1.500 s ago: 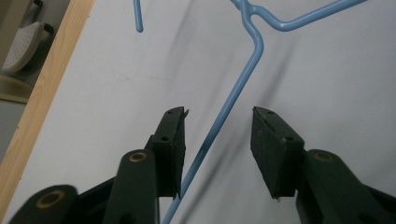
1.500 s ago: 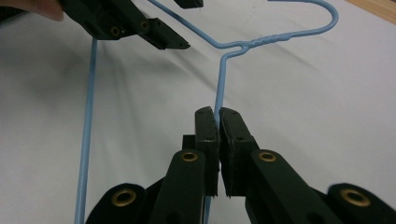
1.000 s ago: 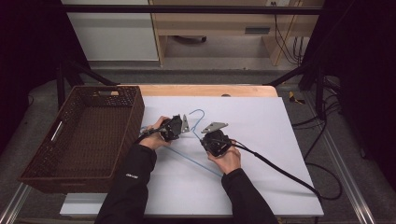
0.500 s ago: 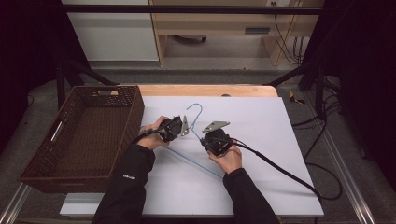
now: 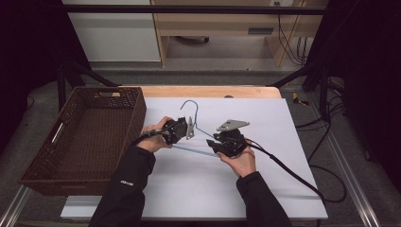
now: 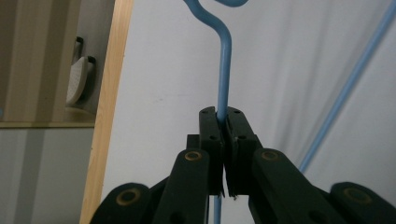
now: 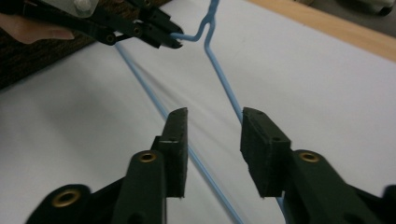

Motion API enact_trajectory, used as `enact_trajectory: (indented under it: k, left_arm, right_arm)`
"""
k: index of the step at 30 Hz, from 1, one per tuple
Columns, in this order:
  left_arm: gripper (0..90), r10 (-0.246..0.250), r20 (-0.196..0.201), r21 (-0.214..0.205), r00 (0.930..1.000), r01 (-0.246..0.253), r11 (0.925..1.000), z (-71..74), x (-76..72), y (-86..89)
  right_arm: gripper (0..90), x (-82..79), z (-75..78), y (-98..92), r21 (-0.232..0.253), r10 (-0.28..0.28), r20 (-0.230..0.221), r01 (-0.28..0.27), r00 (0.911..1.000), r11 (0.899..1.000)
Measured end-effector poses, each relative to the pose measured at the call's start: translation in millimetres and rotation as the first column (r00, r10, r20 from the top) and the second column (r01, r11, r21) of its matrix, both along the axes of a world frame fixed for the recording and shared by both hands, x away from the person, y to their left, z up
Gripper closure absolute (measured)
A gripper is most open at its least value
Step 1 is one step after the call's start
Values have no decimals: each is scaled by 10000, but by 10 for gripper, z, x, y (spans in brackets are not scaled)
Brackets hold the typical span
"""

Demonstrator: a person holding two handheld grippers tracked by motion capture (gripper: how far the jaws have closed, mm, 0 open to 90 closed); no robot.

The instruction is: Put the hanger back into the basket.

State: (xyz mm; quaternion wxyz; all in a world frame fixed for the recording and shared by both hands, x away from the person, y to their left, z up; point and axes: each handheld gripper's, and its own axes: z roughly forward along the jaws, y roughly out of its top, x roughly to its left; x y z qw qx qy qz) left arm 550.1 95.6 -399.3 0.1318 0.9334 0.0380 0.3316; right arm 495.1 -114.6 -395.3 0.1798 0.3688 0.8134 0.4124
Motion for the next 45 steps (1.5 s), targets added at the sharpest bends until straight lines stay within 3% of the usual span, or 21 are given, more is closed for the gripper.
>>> enact_trajectory:
  k: [2,7,10,13,18,20,21,23,24,26,28,30,33,36,41,45]
  left_arm:
    - [871,173,-189,-113,9997,-175,9998,45,-33,-7]
    - [871,706,-694,-549,9951,-745,9957,191,-141,-56]
    - [871,1249,-776,-506,9891,-1290,9904,258,-206,-100]
    - [871,1889,-764,-513,9790,-1930,9798,313,-272,-134]
    - [871,2802,-905,-1078,9557,-2891,9512,396,-387,-128]
    - [871,3056,-1076,-1401,9460,-3188,9374,434,-431,-110]
    - [871,3282,-1109,-1538,9381,-3424,9269,463,-456,-98]
    - [871,3488,-1175,-1733,9298,-3650,9147,512,-483,-74]
    - [871,3758,-1200,-1876,9189,-3927,9003,546,-502,-59]
    - [871,4065,-1254,-2006,9050,-4244,8830,612,-526,-33]
    - [871,4376,-1234,-2344,8907,-4547,8593,657,-545,-22]
    - [871,4640,-1196,-2414,8777,-4791,8439,732,-549,-1]
    - [871,4868,-1176,-2452,8655,-5004,8304,868,-532,42]
    - [871,5018,-1096,-2585,8580,-5121,8191,1011,-536,74]
    - [871,5050,-1011,-2815,8572,-5115,8119,1263,-599,143]
    - [871,4927,-1422,-3022,8585,-5117,8043,1433,-626,272]
  right_arm:
    - [501,-62,92,-120,285,-92,335,83,9994,9996]
    - [380,-142,206,-300,560,-188,748,146,9970,9983]
    - [274,-198,267,-405,603,-201,886,148,9959,9981]
    - [215,-252,313,-503,639,-255,1067,187,9940,9978]
    - [150,-334,349,-702,880,-474,1211,369,9915,9954]
    - [142,-354,338,-775,967,-560,1243,441,9907,9943]
    - [139,-365,328,-816,1036,-626,1227,500,9905,9934]
    - [135,-388,303,-897,1107,-766,1168,636,9902,9918]
    - [133,-402,289,-935,1158,-841,1188,703,9893,9908]
    - [123,-442,262,-1020,1248,-955,1225,801,9879,9889]
    - [112,-486,238,-1093,1388,-1003,1203,833,9877,9868]
    - [100,-520,217,-1150,1488,-985,1194,803,9879,9856]
    - [87,-569,171,-1224,1545,-1108,1143,925,9872,9837]
    - [81,-584,107,-1287,1539,-1206,993,1045,9877,9825]
    - [77,-568,1,-1358,1587,-1304,749,1172,9886,9803]
    - [79,-571,-46,-1397,1603,-1397,746,1263,9874,9789]
